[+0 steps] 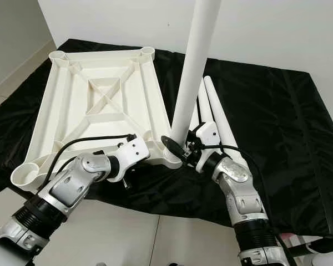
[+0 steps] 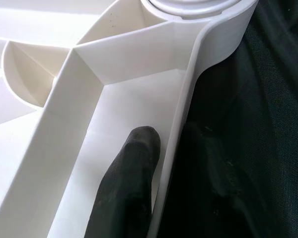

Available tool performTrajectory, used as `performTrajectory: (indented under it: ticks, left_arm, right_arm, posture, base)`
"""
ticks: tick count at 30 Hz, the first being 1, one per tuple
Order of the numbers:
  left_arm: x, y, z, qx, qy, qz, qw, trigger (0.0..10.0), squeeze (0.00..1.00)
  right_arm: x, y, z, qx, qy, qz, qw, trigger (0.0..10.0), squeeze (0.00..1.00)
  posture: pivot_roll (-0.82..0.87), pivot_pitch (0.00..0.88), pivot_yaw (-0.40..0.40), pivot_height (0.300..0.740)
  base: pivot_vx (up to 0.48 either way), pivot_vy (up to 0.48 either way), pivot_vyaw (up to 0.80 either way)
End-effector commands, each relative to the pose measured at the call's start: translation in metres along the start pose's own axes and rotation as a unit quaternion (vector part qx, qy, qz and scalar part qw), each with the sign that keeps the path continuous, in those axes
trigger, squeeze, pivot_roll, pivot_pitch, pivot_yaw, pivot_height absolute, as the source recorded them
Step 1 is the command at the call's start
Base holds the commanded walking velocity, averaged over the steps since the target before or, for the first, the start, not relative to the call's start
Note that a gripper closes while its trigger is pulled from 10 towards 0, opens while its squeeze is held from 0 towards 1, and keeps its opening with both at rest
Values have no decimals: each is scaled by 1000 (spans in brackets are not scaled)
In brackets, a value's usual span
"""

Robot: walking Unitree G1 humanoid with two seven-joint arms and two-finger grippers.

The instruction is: Building children table

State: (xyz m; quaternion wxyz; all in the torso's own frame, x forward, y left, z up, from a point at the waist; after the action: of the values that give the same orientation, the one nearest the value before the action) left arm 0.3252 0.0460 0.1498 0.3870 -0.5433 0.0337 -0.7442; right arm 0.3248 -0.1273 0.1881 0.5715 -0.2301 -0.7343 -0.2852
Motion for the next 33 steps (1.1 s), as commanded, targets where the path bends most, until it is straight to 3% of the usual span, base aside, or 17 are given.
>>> performTrajectory:
  ticks: [1, 33]
  left_arm:
    - [-4, 4, -15, -45, -1, 6, 999, 10000, 0]
    - [-1, 3, -12, -39, -6, 3, 999, 10000, 0]
  right_arm:
    - [-5, 2, 12, 19, 9, 6, 1000, 10000, 0]
    - [2, 7, 37, -26, 21, -21, 999, 10000, 0]
  posture:
    - [-105, 164, -6, 740]
    - [-108, 173, -9, 740]
  base:
    - [0, 0, 0]
    - [0, 0, 0]
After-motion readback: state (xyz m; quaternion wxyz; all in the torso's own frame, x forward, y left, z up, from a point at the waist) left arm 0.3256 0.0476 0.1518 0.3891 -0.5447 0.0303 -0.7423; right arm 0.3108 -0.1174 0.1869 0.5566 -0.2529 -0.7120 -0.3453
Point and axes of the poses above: a point about 5 cm out from each wrist's last joint towards the gripper, its own y axis pointing out of the wrist towards the gripper, its own x axis along the axis of the wrist's last joint, z = x × y, the point moved 2 cm from there along y, pointing out of the wrist towards the gripper, and after that the axes turned 1 degree about y, right-handed, at the moved point
